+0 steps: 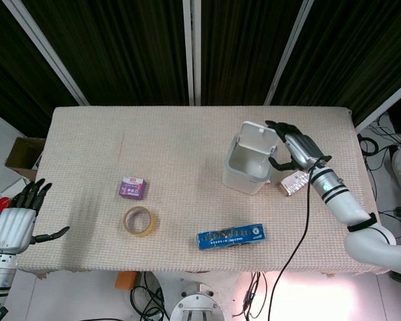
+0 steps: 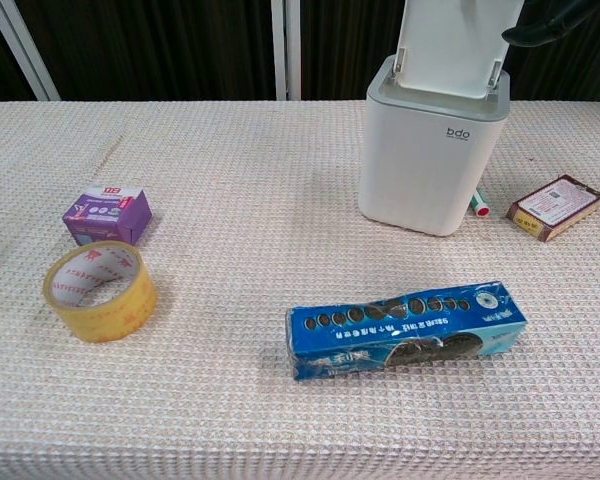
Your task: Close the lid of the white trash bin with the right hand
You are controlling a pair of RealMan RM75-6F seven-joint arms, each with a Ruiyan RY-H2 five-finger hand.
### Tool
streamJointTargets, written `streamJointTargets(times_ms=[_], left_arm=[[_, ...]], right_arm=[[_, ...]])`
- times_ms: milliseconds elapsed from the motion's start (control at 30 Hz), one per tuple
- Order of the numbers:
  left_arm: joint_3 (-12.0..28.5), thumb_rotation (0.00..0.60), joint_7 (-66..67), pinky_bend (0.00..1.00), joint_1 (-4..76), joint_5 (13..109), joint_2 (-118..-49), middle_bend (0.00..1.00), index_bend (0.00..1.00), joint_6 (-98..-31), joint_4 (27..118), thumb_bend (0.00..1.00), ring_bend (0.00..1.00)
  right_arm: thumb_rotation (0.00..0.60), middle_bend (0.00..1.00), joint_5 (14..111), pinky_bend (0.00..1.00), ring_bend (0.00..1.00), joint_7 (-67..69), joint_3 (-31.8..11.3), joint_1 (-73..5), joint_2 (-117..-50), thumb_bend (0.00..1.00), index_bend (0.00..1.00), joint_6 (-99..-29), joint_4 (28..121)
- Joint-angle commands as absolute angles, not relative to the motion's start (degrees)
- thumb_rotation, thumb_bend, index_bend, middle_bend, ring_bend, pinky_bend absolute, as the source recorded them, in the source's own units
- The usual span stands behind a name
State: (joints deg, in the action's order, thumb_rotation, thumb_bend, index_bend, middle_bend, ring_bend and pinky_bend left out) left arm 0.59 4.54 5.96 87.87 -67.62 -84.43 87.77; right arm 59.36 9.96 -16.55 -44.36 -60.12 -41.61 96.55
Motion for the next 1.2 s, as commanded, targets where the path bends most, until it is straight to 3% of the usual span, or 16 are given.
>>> streamJointTargets(times_ms=[33, 467, 1200], left_arm=[[0.56, 0.266, 4.57, 0.21, 5.93, 87.8, -67.64, 0.04, 0.07, -84.37, 87.77, 0.03, 0.04], [0.31, 0.266, 4.74, 0.21, 5.87, 87.71, -67.53, 0.04, 0.07, -83.97, 88.24, 0.03, 0.04], [0.42, 0.264, 3.76, 0.21, 5.75, 87.41, -67.33, 0.04, 0.07, -83.91, 87.54, 0.03, 0.04]], right_arm=[[0.6, 0.15, 63.09, 0.0, 0.0, 10.82, -15.76, -42.98, -59.48, 0.34, 0.0, -42.83, 98.48], [0.6, 0.17, 73.69, 0.0, 0.0, 4.84, -10.65, -40.69, -58.76, 0.32, 0.0, -46.04, 102.4], [0.6, 0.19, 70.69, 0.0, 0.0, -5.15, -6.72, -41.61, -61.74, 0.31, 0.0, -44.37, 101.52]])
